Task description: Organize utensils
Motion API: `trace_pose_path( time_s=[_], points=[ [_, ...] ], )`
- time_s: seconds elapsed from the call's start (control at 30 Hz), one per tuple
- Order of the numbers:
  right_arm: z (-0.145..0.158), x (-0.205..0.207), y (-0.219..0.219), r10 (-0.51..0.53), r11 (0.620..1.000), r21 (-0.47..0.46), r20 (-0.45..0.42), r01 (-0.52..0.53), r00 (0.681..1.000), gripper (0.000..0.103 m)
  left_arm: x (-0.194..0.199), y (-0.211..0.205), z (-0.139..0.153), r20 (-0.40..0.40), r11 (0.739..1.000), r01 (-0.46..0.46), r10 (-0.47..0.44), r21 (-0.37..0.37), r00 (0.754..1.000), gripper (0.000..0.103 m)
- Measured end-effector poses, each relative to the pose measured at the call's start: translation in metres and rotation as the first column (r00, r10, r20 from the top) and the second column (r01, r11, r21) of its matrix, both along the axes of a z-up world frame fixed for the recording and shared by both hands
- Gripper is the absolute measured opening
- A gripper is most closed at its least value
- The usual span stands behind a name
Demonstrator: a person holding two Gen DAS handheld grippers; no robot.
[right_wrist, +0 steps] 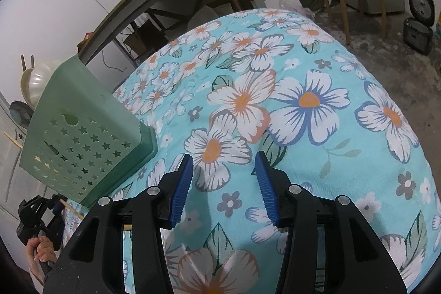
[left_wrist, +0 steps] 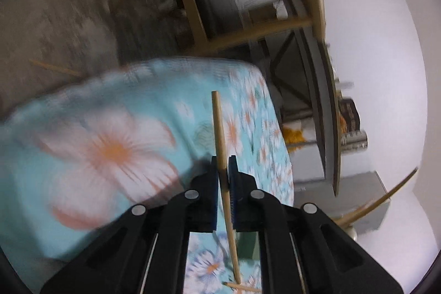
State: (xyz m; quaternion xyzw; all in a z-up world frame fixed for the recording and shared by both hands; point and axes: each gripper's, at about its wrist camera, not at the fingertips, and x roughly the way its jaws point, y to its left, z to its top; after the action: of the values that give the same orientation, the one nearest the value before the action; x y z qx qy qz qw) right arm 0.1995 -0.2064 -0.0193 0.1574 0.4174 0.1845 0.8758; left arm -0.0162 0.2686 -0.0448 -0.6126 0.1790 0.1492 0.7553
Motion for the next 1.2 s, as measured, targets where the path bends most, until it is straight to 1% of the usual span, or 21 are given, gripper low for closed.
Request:
trace_pose_path(
  time_s=[0.1,0.2,0.3,0.37,0.4,0.5,0.53,0.6,0.67,0.7,0.77,0.8,0.83,0.87,0.9,0.93,1.0,1.07,1.13,1.17,1.2],
  points=[
    [0.001,-0.001,0.0,0.001,1.0,-0.01,0.004,-0.001,1.0,0.045,-0.017,0.014,0.015,-0.001,0.997,-0.042,0.043,0.071,0.999,0.006],
    [0.003,-0.003,0.002,-0.002,1.0,-0.02,0.015,0.002,1.0,0.045,-0.031,0.023,0.033,-0.003,0.984,-0.056,0.057,0.168,0.998,0.006],
    [0.014,-0.015,0.007,-0.02,0.997,-0.066,0.092,0.026,0.996,0.045,-0.039,0.024,0.051,-0.013,0.961,-0.043,0.049,0.274,0.999,0.006],
    [0.024,-0.025,0.018,0.018,0.995,-0.102,0.159,-0.001,0.987,0.045,-0.041,0.025,0.057,-0.019,0.95,-0.027,0.035,0.312,0.999,0.006],
    [0.028,-0.028,0.024,0.045,0.992,-0.124,0.182,-0.023,0.982,0.045,-0.04,0.025,0.059,-0.022,0.946,-0.019,0.028,0.325,0.999,0.007],
    [0.037,-0.047,0.067,0.223,0.959,-0.228,0.243,-0.168,0.944,0.045,-0.041,0.029,0.056,-0.024,0.951,-0.006,0.014,0.31,1.0,0.007],
    [0.038,-0.051,0.078,0.251,0.952,-0.237,0.246,-0.193,0.936,0.045,-0.042,0.03,0.055,-0.025,0.953,-0.002,0.011,0.302,1.0,0.007],
    [0.037,-0.059,0.1,0.323,0.939,-0.197,0.224,-0.282,0.92,0.045,-0.044,0.032,0.053,-0.021,0.957,0.002,0.005,0.291,1.0,0.007],
    [0.032,-0.067,0.129,0.42,0.903,-0.174,0.173,-0.392,0.891,0.045,-0.046,0.035,0.051,-0.018,0.961,0.002,0.003,0.276,1.0,0.007],
    [0.031,-0.07,0.14,0.453,0.886,-0.191,0.16,-0.423,0.877,0.045,-0.048,0.037,0.051,-0.02,0.962,0.003,0.003,0.272,1.0,0.007],
    [0.025,-0.081,0.17,0.543,0.824,-0.281,0.138,-0.493,0.829,0.045,-0.051,0.039,0.05,-0.02,0.963,0.004,0.002,0.268,1.0,0.007],
    [0.021,-0.085,0.182,0.59,0.786,-0.307,0.117,-0.536,0.799,0.045,-0.053,0.041,0.05,-0.022,0.963,0.006,0.0,0.269,1.0,0.007],
    [0.019,-0.087,0.188,0.615,0.766,-0.314,0.105,-0.56,0.782,0.046,-0.054,0.042,0.05,-0.022,0.963,0.007,-0.001,0.27,1.0,0.007],
    [0.016,-0.09,0.195,0.641,0.743,-0.322,0.091,-0.586,0.763,0.054,-0.055,0.044,0.05,-0.022,0.963,0.006,0.0,0.27,1.0,0.007],
    [0.012,-0.094,0.203,0.676,0.707,-0.343,0.072,-0.619,0.733,0.06,-0.057,0.046,0.05,-0.022,0.963,0.003,0.003,0.271,1.0,0.007],
    [0.008,-0.096,0.209,0.697,0.681,-0.366,0.06,-0.635,0.714,0.061,-0.058,0.047,0.05,-0.024,0.963,0.001,0.006,0.27,1.0,0.007],
    [0.003,-0.098,0.22,0.713,0.647,-0.413,0.029,-0.641,0.7,0.062,-0.061,0.048,0.048,-0.017,0.967,-0.008,0.013,0.255,1.0,0.007],
    [0.001,-0.097,0.225,0.713,0.635,-0.44,0.018,-0.635,0.7,0.061,-0.061,0.05,0.046,-0.012,0.972,-0.005,0.008,0.234,1.0,0.007],
    [0.0,-0.099,0.228,0.716,0.626,-0.457,0.017,-0.632,0.698,0.053,-0.06,0.049,0.044,-0.008,0.975,0.008,-0.007,0.221,1.0,0.007],
    [0.001,-0.101,0.228,0.72,0.623,-0.46,0.021,-0.633,0.693,0.046,-0.058,0.047,0.044,-0.01,0.976,0.017,-0.015,0.219,1.0,0.007],
    [0.002,-0.103,0.229,0.722,0.621,-0.463,0.022,-0.633,0.692,0.035,-0.056,0.046,0.043,-0.013,0.976,0.025,-0.022,0.218,1.0,0.007]
  ],
)
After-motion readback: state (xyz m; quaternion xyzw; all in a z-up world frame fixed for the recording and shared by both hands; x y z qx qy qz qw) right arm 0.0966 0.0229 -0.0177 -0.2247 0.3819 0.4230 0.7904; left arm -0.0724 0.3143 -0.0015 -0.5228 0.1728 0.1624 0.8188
